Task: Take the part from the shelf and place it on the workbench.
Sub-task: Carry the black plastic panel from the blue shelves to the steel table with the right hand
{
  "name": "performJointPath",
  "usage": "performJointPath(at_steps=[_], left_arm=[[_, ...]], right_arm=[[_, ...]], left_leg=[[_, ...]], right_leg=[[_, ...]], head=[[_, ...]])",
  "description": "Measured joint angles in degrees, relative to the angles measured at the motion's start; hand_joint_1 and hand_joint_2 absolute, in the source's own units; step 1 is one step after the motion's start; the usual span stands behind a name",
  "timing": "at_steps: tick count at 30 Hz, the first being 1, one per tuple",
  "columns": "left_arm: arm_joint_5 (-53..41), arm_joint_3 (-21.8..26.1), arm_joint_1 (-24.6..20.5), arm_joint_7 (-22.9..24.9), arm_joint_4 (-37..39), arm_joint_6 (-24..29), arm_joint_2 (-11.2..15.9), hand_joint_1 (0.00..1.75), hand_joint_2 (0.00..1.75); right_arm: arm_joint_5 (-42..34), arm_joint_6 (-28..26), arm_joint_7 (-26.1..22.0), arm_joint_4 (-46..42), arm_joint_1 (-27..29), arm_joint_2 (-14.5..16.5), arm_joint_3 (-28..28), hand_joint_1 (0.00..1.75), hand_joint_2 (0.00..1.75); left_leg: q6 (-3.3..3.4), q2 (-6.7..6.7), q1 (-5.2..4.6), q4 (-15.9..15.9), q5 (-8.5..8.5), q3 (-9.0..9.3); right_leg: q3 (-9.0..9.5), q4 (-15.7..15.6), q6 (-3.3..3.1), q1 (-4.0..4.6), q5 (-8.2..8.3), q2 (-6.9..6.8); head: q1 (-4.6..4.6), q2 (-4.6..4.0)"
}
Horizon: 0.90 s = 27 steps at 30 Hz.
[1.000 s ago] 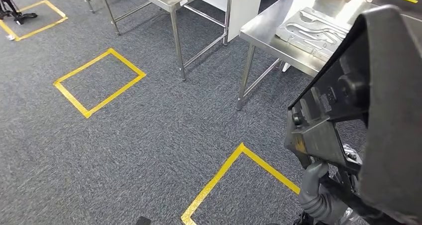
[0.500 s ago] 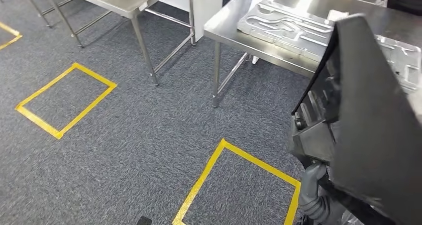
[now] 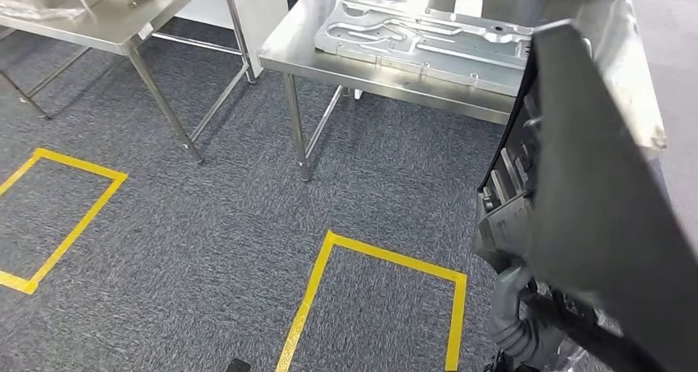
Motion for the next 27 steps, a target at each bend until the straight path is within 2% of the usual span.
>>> performJointPath(at_steps=[2, 3, 4, 5, 6, 7, 8, 9, 10, 11, 12, 13, 15, 16, 18, 19, 20, 21, 22, 23, 25, 26, 27], left_arm=[[0.0, 0.0, -0.1, 0.0, 0.0, 0.0, 0.0, 0.0, 1.75], [0.0, 0.0, 0.0, -0.1, 0.0, 0.0, 0.0, 0.0, 1.75], [-0.1, 0.0, 0.0, -0.1, 0.0, 0.0, 0.0, 0.0, 1.75], [-0.1, 0.0, 0.1, -0.1, 0.0, 0.0, 0.0, 0.0, 1.75], [-0.1, 0.0, 0.2, -0.1, 0.0, 0.0, 0.0, 0.0, 1.75], [-0.1, 0.0, 0.2, -0.1, 0.0, 0.0, 0.0, 0.0, 1.75], [-0.1, 0.0, 0.2, 0.0, 0.0, 0.1, 0.0, 0.0, 1.75], [-0.1, 0.0, 0.1, 0.0, 0.0, 0.1, 0.0, 0.0, 1.75], [-0.2, 0.0, 0.0, 0.0, 0.0, 0.1, -0.1, 0.0, 1.75], [-0.2, 0.0, 0.0, -0.1, 0.0, 0.1, -0.1, 0.0, 1.75], [-0.2, 0.0, 0.0, -0.1, 0.0, 0.1, -0.1, 0.0, 1.75], [-0.2, 0.0, -0.1, -0.1, 0.0, 0.1, -0.1, 0.0, 1.75], [-0.2, 0.1, -0.2, -0.1, 0.0, 0.1, -0.1, 0.0, 1.75], [-0.2, 0.1, -0.2, -0.1, 0.0, 0.1, -0.1, 0.0, 1.75], [-0.3, 0.1, -0.2, -0.1, 0.0, 0.1, -0.1, 0.0, 1.75], [-0.3, 0.1, -0.2, -0.2, 0.0, 0.1, -0.1, 0.0, 1.75], [-0.3, 0.1, -0.1, -0.1, 0.0, 0.1, -0.1, 0.0, 1.75], [-0.3, 0.1, 0.0, -0.1, 0.0, 0.1, 0.0, 0.0, 1.75], [-0.3, 0.1, 0.1, -0.1, 0.0, 0.2, 0.0, 0.0, 1.75], [-0.3, 0.1, 0.1, 0.0, 0.0, 0.2, 0.0, 0.0, 1.75], [-0.3, 0.1, 0.1, 0.0, 0.0, 0.2, 0.0, 0.0, 1.75], [-0.3, 0.1, 0.1, 0.0, 0.0, 0.1, 0.0, 0.0, 1.75], [-0.3, 0.2, 0.0, 0.0, 0.0, 0.0, 0.0, 0.0, 1.75]], right_arm=[[-0.1, 0.0, 0.0, 0.0, 0.0, 0.0, 0.0, 1.75, 1.75], [-0.1, 0.0, 0.0, 0.0, 0.0, 0.0, 0.0, 1.75, 1.75], [-0.1, 0.0, -0.1, 0.0, -0.1, 0.0, 0.0, 1.75, 1.75], [-0.1, 0.0, -0.1, 0.0, -0.1, 0.0, 0.0, 1.75, 1.75], [-0.1, 0.0, 0.0, 0.1, 0.0, 0.0, 0.0, 1.75, 1.75], [-0.1, 0.0, 0.0, 0.2, 0.0, 0.0, 0.0, 1.75, 1.75], [-0.2, 0.0, 0.0, 0.3, 0.0, 0.0, 0.0, 1.75, 1.75], [-0.2, 0.0, 0.0, 0.3, 0.0, 0.0, 0.0, 1.75, 1.75], [-0.3, 0.0, 0.0, 0.3, 0.0, 0.0, 0.0, 1.75, 1.75], [-0.3, 0.0, 0.1, 0.3, 0.0, 0.0, 0.0, 1.75, 1.75], [-0.3, 0.0, 0.1, 0.3, 0.0, 0.0, 0.0, 1.75, 1.75], [-0.3, 0.0, 0.1, 0.3, 0.0, 0.0, 0.0, 1.75, 1.75], [-0.2, 0.0, 0.1, 0.3, 0.0, 0.0, 0.0, 1.75, 1.75], [0.0, 0.0, 0.1, 0.3, 0.0, 0.0, 0.0, 1.75, 1.75], [0.5, 0.0, 0.0, 0.3, -0.1, 0.0, -0.1, 1.75, 1.75], [0.7, 0.0, 0.0, 0.4, -0.1, 0.0, -0.1, 1.75, 1.75], [0.8, 0.0, 0.0, 0.5, -0.1, 0.0, -0.1, 1.75, 1.75], [0.9, 0.0, 0.1, 0.6, -0.1, 0.0, -0.1, 1.75, 1.75], [0.9, 0.0, 0.2, 0.8, -0.1, 0.0, -0.1, 1.75, 1.75], [0.9, 0.0, 0.3, 1.0, -0.1, 0.0, -0.1, 1.75, 1.75], [0.8, 0.0, 0.5, 1.1, 0.0, -0.1, -0.1, 1.75, 1.75], [0.7, 0.0, 0.5, 1.2, 0.0, -0.1, -0.1, 1.75, 1.75], [0.6, 0.0, 0.5, 1.2, 0.0, -0.1, -0.1, 1.75, 1.75]], left_leg=[[0.8, 1.59, 0.31, -0.8, 0.35, 0.43], [1.07, 2.44, 0.36, -1.1, 0.42, 0.58], [1.21, 3.29, 0.33, -1.1, 0.36, 0.67], [1.23, 4.19, 0.3, -1.1, 0.27, 0.68], [1.2, 5.09, 0.29, -1.1, 0.14, 0.71], [1.11, 5.96, 0.29, -1.1, -0.01, 0.79], [1.0, 6.76, 0.29, -1.1, -0.19, 0.95], [0.82, 7.48, 0.29, -1.0, -0.4, 1.22], [0.57, 8.09, 0.22, -1.0, -0.63, 1.53], [0.25, 8.63, 0.1, -1.0, -0.89, 1.81], [-0.09, 9.13, -0.02, -1.0, -1.11, 2.06], [-0.44, 9.65, -0.14, -1.1, -1.29, 2.26], [-1.11, 10.5, -0.15, -1.2, -1.61, 2.67], [-1.43, 9.88, -0.07, -0.8, -2.03, 2.74], [-1.85, 6.9, 0.15, 3.1, -4.53, 1.2], [-1.94, 5.34, 0.18, 6.8, -6.36, -0.51], [-1.99, 4.55, 0.2, 10.9, -8.08, -2.59], [-2.01, 4.28, 0.2, 14.1, -8.99, -4.36], [-1.98, 4.21, 0.19, 15.5, -8.78, -5.38], [-1.87, 4.18, 0.19, 14.5, -7.36, -5.29], [-1.41, 3.95, 0.16, 7.4, -2.84, -2.65], [-1.16, 3.75, 0.07, 3.8, -1.28, -1.24], [-0.91, 3.58, -0.03, 1.5, -0.45, -0.3]], right_leg=[[-1.05, 2.1, 0.52, 0.31, -1.34, -2.97], [-2.36, 4.8, 0.7, 0.35, -2.83, -5.06], [-4.24, 8.3, 0.92, 0.33, -4.54, -6.51], [-6.22, 11.9, 1.14, 0.17, -5.93, -7.12], [-7.63, 14.3, 1.31, -0.01, -6.43, -7.39], [-8.06, 14.8, 1.44, -0.17, -5.89, -7.59], [-7.25, 13.0, 1.49, -0.28, -4.34, -7.92], [-5.38, 9.5, 1.43, -0.32, -2.23, -8.64], [-3.21, 5.4, 1.25, -0.19, -0.6, -10.03], [-1.43, 2.0, 0.98, 0.02, 0.57, -11.14], [-0.4, 0.0, 0.68, 0.27, 1.03, -11.91], [-0.14, -0.6, 0.4, 0.5, 0.94, -12.09], [-0.19, -0.7, -0.17, 0.46, 1.06, -10.6], [-0.07, -0.9, -0.48, 0.3, 1.15, -10.01], [0.24, -1.2, -1.19, -0.06, 1.31, -9.06], [0.28, -1.2, -1.43, 0.01, 1.26, -8.67], [0.31, -1.2, -1.64, 0.09, 1.18, -8.21], [0.36, -1.2, -1.76, 0.19, 1.1, -7.73], [0.44, -1.1, -1.83, 0.29, 1.01, -7.26], [0.56, -1.0, -1.82, 0.37, 0.9, -6.85], [0.85, -0.7, -1.61, 0.42, 0.56, -6.24], [0.86, -0.4, -1.37, 0.51, 0.34, -6.03], [0.79, -0.2, -1.1, 0.55, 0.2, -5.88]], head=[[0.27, 0.01], [0.42, 0.01], [0.57, 0.01], [0.58, 0.01], [0.59, 0.01], [0.59, 0.01], [0.58, 0.01], [0.59, 0.01], [0.59, 0.01], [0.58, 0.01], [0.56, 0.01], [0.54, 0.01], [0.52, 0.01], [0.44, 0.0], [0.16, 0.0], [0.0, 0.0], [-0.09, 0.0], [-0.12, 0.0], [-0.13, 0.0], [-0.13, 0.0], [-0.13, 0.0], [-0.13, 0.0], [-0.14, 0.0]])
